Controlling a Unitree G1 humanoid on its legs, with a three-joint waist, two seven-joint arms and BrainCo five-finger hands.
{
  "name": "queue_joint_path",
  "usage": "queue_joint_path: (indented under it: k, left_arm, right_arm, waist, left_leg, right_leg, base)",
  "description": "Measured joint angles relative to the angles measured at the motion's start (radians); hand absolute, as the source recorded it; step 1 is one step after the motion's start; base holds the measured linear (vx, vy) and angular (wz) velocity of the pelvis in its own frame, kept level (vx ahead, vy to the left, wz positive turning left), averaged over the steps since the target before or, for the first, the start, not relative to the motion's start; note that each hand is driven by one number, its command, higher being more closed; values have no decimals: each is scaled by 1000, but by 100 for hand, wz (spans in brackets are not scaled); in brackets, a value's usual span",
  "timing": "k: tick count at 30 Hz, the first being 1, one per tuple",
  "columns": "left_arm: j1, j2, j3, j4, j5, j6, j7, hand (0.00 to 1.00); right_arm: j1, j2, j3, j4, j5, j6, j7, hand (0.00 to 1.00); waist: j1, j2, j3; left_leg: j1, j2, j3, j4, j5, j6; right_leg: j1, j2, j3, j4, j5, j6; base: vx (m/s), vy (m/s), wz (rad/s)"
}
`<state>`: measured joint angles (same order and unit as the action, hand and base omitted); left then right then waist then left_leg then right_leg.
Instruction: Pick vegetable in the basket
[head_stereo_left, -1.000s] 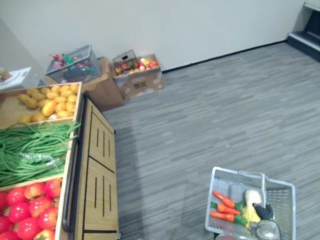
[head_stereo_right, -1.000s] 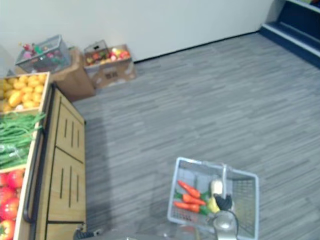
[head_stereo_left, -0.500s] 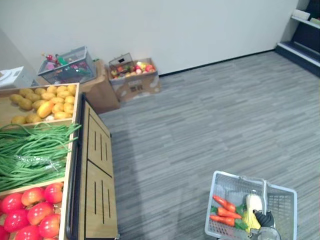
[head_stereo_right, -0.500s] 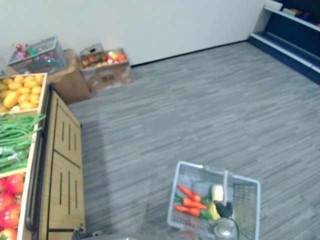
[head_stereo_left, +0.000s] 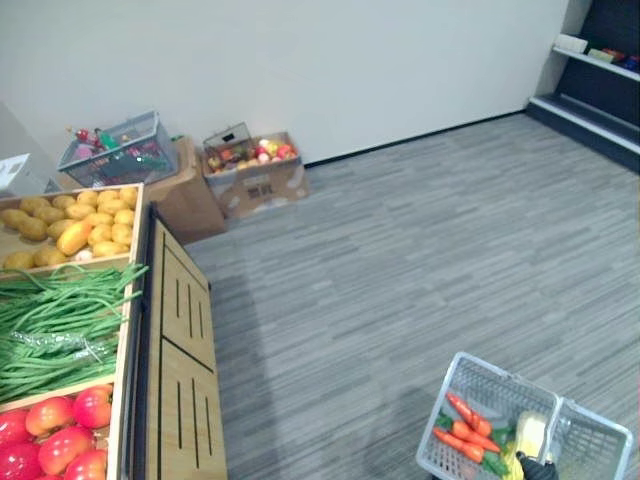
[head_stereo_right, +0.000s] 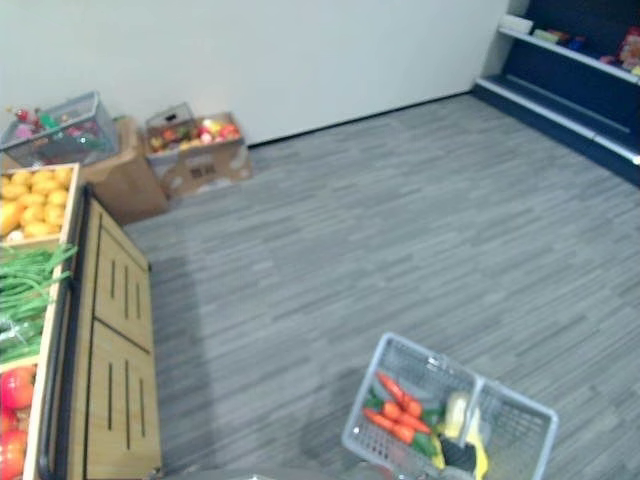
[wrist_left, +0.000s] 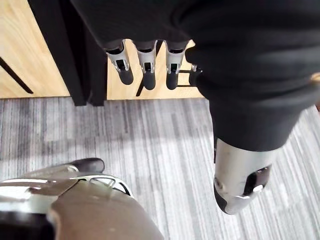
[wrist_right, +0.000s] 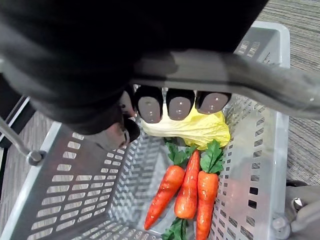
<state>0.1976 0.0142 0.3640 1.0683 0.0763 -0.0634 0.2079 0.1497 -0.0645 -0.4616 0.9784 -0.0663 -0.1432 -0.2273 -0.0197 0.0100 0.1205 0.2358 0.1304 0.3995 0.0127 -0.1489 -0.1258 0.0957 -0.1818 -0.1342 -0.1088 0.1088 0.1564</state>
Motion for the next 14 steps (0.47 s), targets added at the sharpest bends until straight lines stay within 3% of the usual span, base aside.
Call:
queue_joint_path:
  k: [5, 14]
  left_arm:
    - [-8, 6, 8, 36, -74, -1, -25, 0]
    - [-15, 23, -6, 79, -97, -1, -42, 0]
  right_arm:
    - [-1, 3, -44, 64, 156, 3, 28, 100]
    - [-4, 4, -49, 130, 239, 7, 29, 100]
  waist:
    - [5, -3, -2]
    - [7, -8, -32]
  left_leg:
    - [27, 5, 4, -13, 2, -4]
    - [36, 3, 4, -25, 4, -5]
  right_leg:
    - [15, 9, 2, -5, -3, -4]
    - [19, 10, -5, -5, -3, -4]
  base:
    - [-5, -6, -1]
    - [0, 0, 0]
